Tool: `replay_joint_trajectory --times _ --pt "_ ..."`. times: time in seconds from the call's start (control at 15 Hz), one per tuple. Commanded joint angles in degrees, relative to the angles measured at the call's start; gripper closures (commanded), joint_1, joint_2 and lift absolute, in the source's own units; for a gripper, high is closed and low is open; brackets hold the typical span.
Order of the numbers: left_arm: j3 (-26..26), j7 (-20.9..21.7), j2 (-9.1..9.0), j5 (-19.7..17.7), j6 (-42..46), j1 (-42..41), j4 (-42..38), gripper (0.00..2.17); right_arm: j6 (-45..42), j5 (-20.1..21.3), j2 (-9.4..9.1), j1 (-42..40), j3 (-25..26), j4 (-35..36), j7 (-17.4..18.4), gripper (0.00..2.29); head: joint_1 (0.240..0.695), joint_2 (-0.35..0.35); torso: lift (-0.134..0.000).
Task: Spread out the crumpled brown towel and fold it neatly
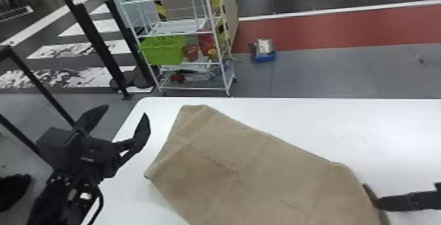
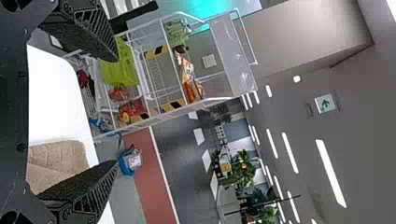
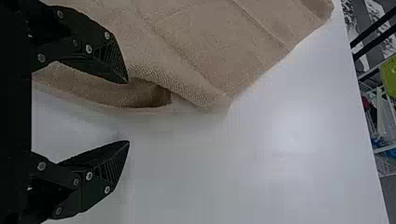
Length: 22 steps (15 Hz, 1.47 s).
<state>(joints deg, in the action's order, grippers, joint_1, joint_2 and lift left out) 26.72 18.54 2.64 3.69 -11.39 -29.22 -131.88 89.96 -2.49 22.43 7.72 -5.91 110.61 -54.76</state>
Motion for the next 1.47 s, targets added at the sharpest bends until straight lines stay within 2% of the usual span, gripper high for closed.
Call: replay_joint_trajectory --times 0.0,0.13,0.2,0.6,0.73,0.87,0.93,1.0,1.2,1.33,1.4 --pt "0.0 0.01 0.0 0.0 0.0 0.04 0.04 0.12 0.12 0.29 -0.11 0.11 -0.15 -0.57 -0.09 0.51 0.695 0.28 -0.122" --pt "0.0 0.01 0.0 0.0 0.0 0.04 0.04 0.12 0.12 -0.14 0.15 0.28 0.82 -0.57 -0.09 0.51 0.695 0.28 -0.122" --pt "0.0 0.01 0.0 0.0 0.0 0.04 0.13 0.12 0.12 0.29 0.33 0.37 0.55 -0.57 -0.09 0.64 0.695 0.279 -0.122" --pt "0.0 0.01 0.0 0.0 0.0 0.13 0.04 0.12 0.12 2.58 -0.37 2.22 -2.79 -2.51 0.35 0.65 0.695 0.273 -0.122" --pt "0.09 0.01 0.0 0.0 0.0 0.13 0.13 0.12 0.12 3.46 -1.43 3.53 -4.11 -4.0 1.32 0.92 0.695 0.276 -0.122" --pt "0.18 0.01 -0.09 0.0 0.17 0.13 0.04 0.12 0.12 3.63 -2.04 4.24 -4.9 -4.79 1.85 0.97 0.695 0.279 -0.122" --pt "0.18 0.01 0.0 0.0 0.17 0.04 0.04 0.13 0.12 3.63 -2.22 4.24 -4.99 -4.79 2.02 1.21 0.695 0.282 -0.122" --pt "0.18 -0.08 -0.09 -0.09 0.17 0.13 0.13 0.13 0.12 3.55 -2.4 4.33 -4.55 -4.7 2.46 1.33 0.695 0.285 -0.122" --pt "0.18 -0.08 -0.09 0.0 0.35 0.04 0.04 0.13 0.12 3.28 -2.48 4.33 -0.24 -4.61 4.48 1.33 0.695 0.285 -0.122" --pt "0.18 -0.08 -0.09 0.0 0.35 0.04 -0.04 0.13 0.12 1.35 -1.69 4.24 5.21 -4.18 4.39 1.33 0.695 0.258 -0.122" --pt "0.18 -0.08 -0.09 -0.09 0.35 0.04 -0.04 0.13 0.12 0.12 -0.64 4.06 8.37 -3.74 4.39 1.33 0.695 0.244 -0.122"
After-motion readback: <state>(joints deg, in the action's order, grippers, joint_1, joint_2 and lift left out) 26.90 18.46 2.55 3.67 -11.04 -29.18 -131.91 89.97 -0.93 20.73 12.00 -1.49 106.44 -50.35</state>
